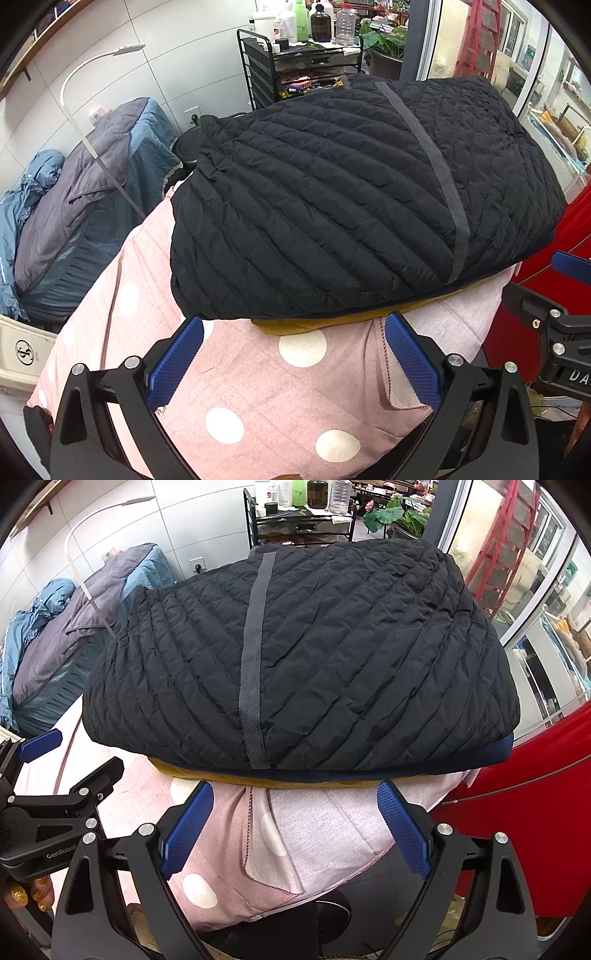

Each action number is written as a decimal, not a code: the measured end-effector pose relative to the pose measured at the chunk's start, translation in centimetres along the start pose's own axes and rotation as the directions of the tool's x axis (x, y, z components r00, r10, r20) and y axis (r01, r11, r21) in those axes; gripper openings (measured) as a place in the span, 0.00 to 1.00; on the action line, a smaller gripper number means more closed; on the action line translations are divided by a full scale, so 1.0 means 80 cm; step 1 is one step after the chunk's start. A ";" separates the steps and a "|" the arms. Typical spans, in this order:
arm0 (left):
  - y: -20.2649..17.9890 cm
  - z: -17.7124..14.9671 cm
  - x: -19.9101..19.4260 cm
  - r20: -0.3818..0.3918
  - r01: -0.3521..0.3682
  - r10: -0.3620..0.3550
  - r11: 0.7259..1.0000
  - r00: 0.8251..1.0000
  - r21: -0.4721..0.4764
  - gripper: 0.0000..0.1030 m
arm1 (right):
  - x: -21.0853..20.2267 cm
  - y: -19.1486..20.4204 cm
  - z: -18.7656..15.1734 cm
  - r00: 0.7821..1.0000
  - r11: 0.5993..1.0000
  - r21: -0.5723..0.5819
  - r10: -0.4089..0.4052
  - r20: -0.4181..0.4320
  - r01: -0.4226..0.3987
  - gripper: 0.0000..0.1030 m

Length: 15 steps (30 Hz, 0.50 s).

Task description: Fold large clothes

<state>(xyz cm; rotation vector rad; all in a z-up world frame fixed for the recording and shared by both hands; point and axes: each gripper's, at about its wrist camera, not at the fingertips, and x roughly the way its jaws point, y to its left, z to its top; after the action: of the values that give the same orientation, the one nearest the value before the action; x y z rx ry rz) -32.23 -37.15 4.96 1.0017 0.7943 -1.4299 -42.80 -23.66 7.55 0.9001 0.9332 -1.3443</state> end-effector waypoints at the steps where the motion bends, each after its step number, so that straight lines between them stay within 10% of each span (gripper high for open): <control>1: 0.000 0.000 0.000 -0.002 -0.001 0.001 1.000 1.000 0.001 0.94 | 0.000 0.000 0.000 1.000 1.000 0.000 0.001 0.000 -0.001 0.87; 15: 0.002 -0.001 -0.005 0.019 0.028 -0.028 0.999 0.999 -0.021 0.94 | 0.001 0.002 0.000 1.000 1.000 -0.010 -0.001 -0.003 0.001 0.87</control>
<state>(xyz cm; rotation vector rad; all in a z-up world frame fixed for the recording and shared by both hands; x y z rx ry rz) -32.07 -36.91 5.30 0.9629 0.8107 -1.4502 -42.61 -23.65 7.46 0.8938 0.9418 -1.3382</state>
